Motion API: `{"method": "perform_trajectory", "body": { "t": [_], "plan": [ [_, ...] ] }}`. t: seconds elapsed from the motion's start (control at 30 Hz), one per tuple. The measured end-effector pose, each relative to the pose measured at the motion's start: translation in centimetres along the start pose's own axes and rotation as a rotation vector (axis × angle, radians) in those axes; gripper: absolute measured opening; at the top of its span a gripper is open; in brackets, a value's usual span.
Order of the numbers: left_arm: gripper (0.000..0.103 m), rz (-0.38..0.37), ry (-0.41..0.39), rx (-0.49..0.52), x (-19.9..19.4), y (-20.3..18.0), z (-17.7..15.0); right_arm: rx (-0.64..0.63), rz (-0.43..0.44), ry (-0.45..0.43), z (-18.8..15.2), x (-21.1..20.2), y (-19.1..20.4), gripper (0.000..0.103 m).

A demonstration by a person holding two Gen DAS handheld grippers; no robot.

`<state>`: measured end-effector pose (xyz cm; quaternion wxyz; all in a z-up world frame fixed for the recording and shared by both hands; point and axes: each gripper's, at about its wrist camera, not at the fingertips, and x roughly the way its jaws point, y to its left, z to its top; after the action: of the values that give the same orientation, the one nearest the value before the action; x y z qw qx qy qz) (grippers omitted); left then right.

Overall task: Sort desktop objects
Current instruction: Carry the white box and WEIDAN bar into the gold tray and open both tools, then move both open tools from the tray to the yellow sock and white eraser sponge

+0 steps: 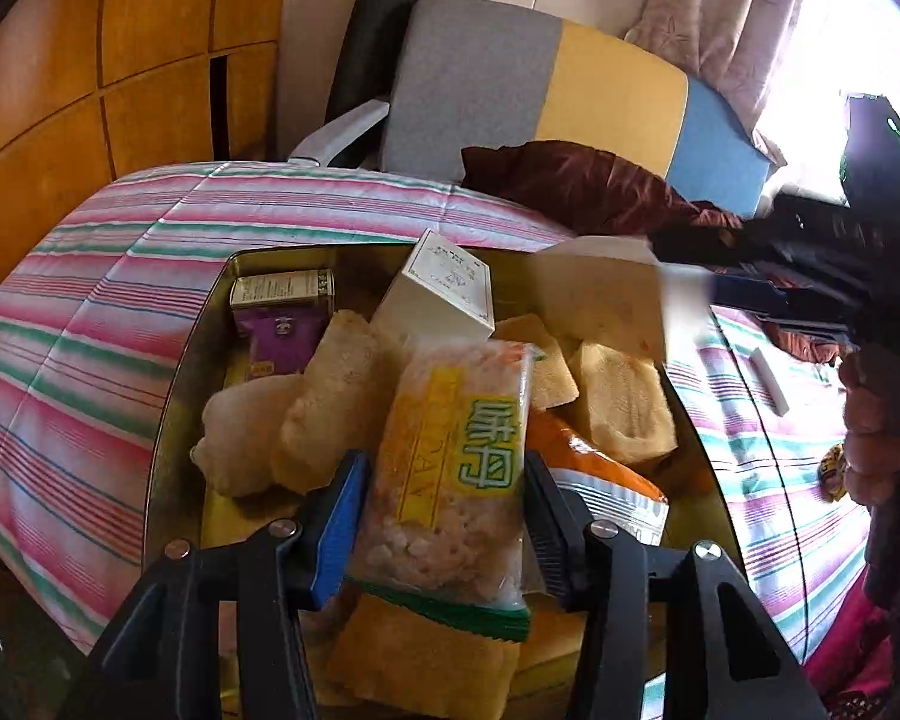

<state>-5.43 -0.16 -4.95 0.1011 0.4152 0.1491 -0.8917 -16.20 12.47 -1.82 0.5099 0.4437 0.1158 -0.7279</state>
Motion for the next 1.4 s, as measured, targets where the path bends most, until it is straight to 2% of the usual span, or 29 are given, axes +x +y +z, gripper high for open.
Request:
{"method": "perform_trajectory", "body": {
  "t": [0.13, 0.27, 0.47, 0.6, 0.8, 1.03, 1.4],
  "plan": [
    [0.059, 0.001, -0.018, -0.031, -0.7, 0.9, -0.2, 0.019, 0.010, 0.023, 0.1, 1.8, 0.7, 0.067],
    [0.059, -0.008, -0.048, -0.072, -1.8, 1.8, -0.3, 0.003, -0.010, 0.035, -0.9, 1.8, 0.6, 0.068],
    [0.059, 0.004, -0.047, -0.047, -2.0, 1.2, -0.8, 0.000, -0.020, 0.039, -2.4, 1.0, -0.1, 0.072],
    [0.060, 0.039, -0.059, -0.027, -2.8, 0.6, -1.0, -0.038, -0.055, 0.028, -3.6, 0.0, 0.2, 0.084],
    [0.061, 0.088, -0.076, -0.004, -4.0, -0.1, -1.2, -0.120, -0.122, -0.020, -6.2, -1.8, 1.2, 0.091],
    [0.061, 0.148, -0.103, 0.016, -5.3, -0.6, -1.7, -0.157, -0.153, -0.024, -8.9, -2.3, 2.0, 0.094],
    [0.062, 0.149, -0.130, 0.049, -6.4, -1.7, -1.9, -0.192, -0.218, -0.042, -11.3, -4.0, 1.1, 0.101]
  ]
}}
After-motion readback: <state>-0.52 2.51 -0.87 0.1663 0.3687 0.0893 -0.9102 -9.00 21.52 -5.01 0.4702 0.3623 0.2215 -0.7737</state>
